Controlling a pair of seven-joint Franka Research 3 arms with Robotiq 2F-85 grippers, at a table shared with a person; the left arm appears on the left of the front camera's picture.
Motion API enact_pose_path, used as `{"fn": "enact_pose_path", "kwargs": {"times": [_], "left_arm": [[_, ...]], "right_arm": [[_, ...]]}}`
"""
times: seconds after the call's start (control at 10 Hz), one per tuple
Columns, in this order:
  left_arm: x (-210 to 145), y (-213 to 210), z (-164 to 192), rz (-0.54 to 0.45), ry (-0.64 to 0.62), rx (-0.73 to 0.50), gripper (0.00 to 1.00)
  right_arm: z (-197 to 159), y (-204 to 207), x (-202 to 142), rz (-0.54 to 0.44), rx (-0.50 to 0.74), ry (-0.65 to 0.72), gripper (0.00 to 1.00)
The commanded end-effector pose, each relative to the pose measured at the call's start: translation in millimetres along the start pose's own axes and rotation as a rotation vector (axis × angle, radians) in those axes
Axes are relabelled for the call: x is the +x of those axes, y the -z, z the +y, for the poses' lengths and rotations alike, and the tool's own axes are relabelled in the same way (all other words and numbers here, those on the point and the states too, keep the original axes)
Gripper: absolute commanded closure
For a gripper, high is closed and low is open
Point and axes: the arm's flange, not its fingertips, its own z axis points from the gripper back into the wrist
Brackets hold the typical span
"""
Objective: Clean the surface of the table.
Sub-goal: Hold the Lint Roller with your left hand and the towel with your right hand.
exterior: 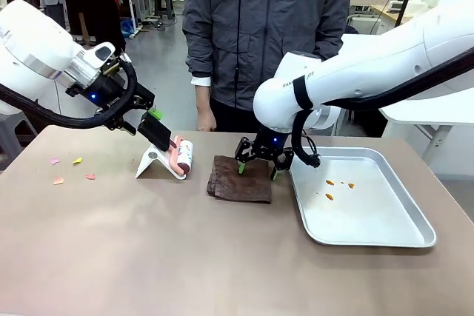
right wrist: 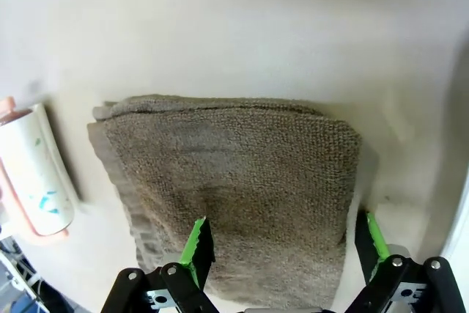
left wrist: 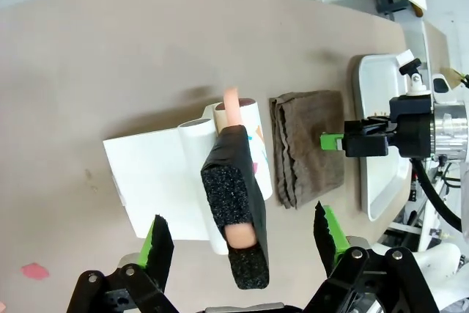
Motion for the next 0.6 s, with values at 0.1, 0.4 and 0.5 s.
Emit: {"fn": "enact_pose_path", "kwargs": {"times": [0.1, 0.4, 0.5], "left_arm": [[-3.5, -1.4, 5.8, 0.014, 0.001, -0.014, 0.00], [-2.6, 1.9, 8.8, 0.003, 0.013, -0.050, 0.66], [-2.3, 3.7, 7.8, 0.008, 0.016, -0.051, 1.00]], "right_arm": [[10.3, -1.1, 2.2, -0.005, -0.037, 0.027, 0.15], [14.1, -0.3, -2.5, 0.035, -0.026, 0.028, 1.00], [13.6, -0.1, -3.6, 0.042, -0.033, 0.033, 1.00]]}}
